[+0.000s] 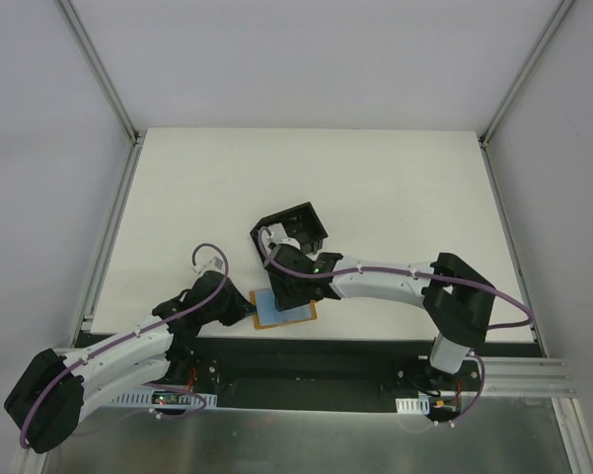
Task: Put the credit cards into the card holder
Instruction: Turn over the card slot in the card holder.
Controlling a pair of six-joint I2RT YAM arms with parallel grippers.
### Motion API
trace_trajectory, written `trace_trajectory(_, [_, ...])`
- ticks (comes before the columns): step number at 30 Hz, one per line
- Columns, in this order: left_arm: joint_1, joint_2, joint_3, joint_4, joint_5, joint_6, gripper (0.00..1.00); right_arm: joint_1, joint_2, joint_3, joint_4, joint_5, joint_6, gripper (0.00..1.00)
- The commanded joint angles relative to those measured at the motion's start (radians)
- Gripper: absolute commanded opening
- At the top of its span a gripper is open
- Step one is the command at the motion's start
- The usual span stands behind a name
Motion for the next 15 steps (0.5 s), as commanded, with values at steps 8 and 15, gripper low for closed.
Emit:
trace_trajectory(8, [0.012,-0.005,-0.014,-0.024,-0.024,0.027,0.0,-0.022,0.025,-0.028,0.371,-0.383,0.008,0.48])
trace_trajectory(15, [0.028,-0.014,-0.023,-0.013,-0.019,0.03,0.0,-0.097,-0.09,-0.077,0.405,-0.364,-0.023,0.5])
